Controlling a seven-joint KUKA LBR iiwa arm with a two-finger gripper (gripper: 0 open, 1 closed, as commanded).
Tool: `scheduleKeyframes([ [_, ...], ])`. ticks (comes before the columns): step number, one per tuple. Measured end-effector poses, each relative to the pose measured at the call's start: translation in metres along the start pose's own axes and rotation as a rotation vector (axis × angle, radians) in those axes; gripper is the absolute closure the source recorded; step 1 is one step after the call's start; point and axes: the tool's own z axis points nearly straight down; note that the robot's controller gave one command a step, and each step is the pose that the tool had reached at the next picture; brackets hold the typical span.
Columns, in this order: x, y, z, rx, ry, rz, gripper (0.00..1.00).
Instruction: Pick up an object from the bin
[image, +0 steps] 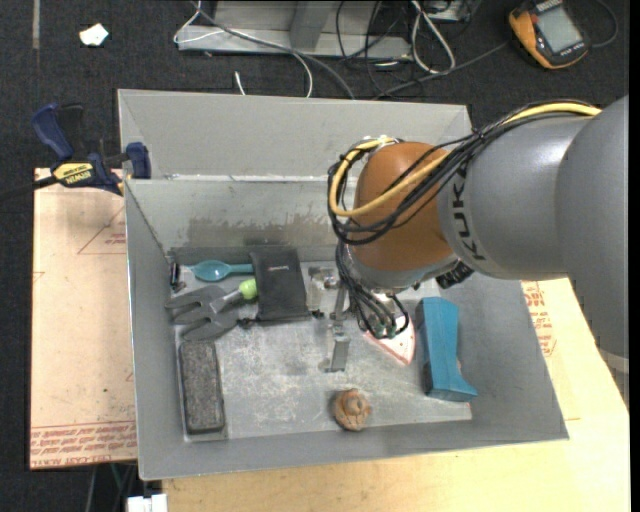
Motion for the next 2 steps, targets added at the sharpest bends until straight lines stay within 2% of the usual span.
scheduleKeyframes([
  [1,-0.002,0.0,-0.004,0.0,-0.007,0.002,0.0],
  [2,-0.039,0.007,0.032,-0.002,-0.012,-0.002,0.0],
])
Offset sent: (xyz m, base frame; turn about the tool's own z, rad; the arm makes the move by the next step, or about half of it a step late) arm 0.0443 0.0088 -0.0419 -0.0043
